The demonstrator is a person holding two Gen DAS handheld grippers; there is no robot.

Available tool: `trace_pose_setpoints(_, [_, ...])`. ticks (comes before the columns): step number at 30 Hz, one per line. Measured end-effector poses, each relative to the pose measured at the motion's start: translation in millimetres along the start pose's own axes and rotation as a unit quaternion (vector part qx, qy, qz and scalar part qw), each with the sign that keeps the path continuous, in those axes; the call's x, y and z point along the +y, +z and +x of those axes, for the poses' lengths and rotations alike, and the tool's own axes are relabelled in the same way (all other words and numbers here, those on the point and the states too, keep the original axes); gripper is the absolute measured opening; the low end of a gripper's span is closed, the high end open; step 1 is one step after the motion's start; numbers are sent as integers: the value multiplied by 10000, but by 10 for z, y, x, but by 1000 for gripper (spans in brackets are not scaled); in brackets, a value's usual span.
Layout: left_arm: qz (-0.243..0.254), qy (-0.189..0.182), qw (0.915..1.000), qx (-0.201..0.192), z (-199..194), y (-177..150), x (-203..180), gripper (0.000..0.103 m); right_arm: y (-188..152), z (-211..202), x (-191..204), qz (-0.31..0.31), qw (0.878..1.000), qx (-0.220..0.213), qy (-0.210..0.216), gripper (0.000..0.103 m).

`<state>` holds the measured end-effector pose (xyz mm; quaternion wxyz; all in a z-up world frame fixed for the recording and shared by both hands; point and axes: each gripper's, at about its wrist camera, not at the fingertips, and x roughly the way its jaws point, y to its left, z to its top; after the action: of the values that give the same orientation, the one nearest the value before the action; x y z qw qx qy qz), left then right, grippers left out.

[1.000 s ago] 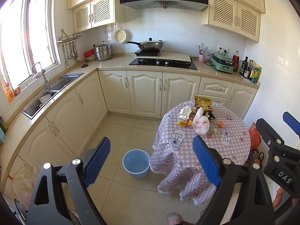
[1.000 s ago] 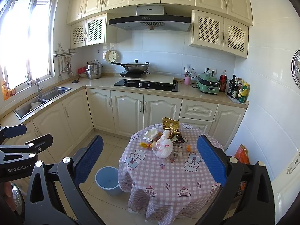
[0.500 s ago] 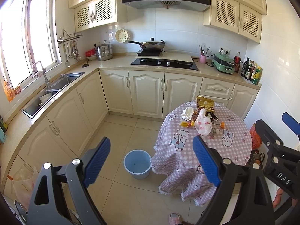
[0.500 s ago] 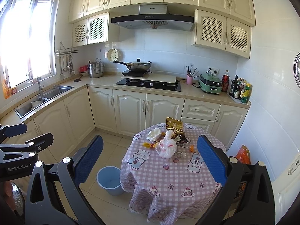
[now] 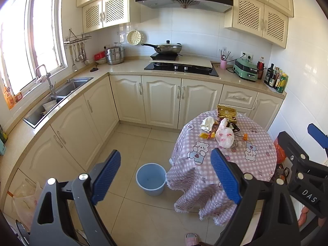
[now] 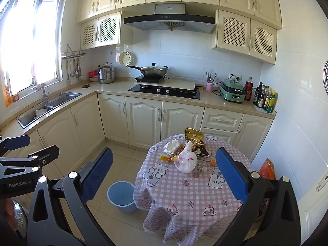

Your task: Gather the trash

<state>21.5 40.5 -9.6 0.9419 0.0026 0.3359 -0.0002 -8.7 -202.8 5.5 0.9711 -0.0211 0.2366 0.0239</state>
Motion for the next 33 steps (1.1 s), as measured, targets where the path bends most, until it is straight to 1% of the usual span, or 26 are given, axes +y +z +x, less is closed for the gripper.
trace_pose_setpoints(8, [-1,-6,10000,59,70,-7,56,88,1,79,83,22,10000,59,26,97])
trace_pose_setpoints(15, [-16,-15,9999,139,178,17,116,88,-7,197,116,109,9997,143,191,97])
trace_pose_setpoints(19, [-12,-8,9998,192,273,14,142,88,-26,267,115,201,9995,196,154,97])
trace_pose_setpoints(23, [-14,-32,9995,321,430,32,136,88,-56,368,118,119,9995,291,72,97])
trace_pose_setpoints(27, [79,-52,9988,478,628,56,59,88,-79,539,8,279,9988,406,78,97])
trace_pose_setpoints(30, [147,-88,9977,662,855,62,-50,88,-107,713,-133,429,9977,518,55,97])
trace_pose_setpoints(33, [184,-158,9957,895,1151,101,-199,88,-149,950,-315,500,9967,639,-56,97])
